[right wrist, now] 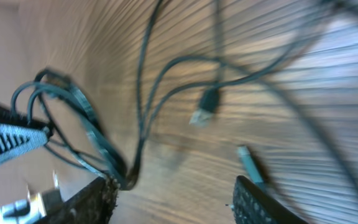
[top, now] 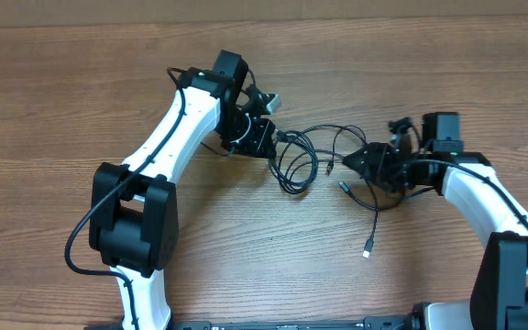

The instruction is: Untangle cables

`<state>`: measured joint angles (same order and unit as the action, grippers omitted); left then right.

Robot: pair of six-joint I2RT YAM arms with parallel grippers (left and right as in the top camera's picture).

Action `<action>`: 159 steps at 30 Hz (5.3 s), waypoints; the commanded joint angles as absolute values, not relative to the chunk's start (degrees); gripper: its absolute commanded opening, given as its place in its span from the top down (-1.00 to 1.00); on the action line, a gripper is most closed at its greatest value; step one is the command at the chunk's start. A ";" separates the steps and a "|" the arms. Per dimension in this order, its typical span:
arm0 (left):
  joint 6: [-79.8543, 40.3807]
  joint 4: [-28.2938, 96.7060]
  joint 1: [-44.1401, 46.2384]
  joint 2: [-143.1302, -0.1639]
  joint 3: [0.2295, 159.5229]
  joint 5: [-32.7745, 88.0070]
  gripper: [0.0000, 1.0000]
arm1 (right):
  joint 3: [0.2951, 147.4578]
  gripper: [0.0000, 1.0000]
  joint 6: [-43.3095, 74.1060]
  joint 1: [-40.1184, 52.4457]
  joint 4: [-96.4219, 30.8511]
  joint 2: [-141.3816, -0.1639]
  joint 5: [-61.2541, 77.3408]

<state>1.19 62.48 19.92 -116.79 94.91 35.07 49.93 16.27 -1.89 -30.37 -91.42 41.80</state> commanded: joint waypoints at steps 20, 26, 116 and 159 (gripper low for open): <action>2.63 59.22 28.69 -115.81 95.09 37.43 0.92 | 51.03 0.47 14.94 12.21 -26.83 -91.64 21.43; 2.35 59.24 28.62 -115.81 95.09 36.93 0.91 | 51.13 0.05 14.94 11.77 -25.06 -91.64 21.47; -1.67 59.07 19.79 -110.37 95.11 22.46 0.92 | 51.13 0.40 29.15 8.01 -39.59 -91.35 9.76; -13.37 58.41 28.21 -109.38 95.07 13.56 0.91 | 65.58 0.68 2.96 18.33 -39.33 -89.38 19.90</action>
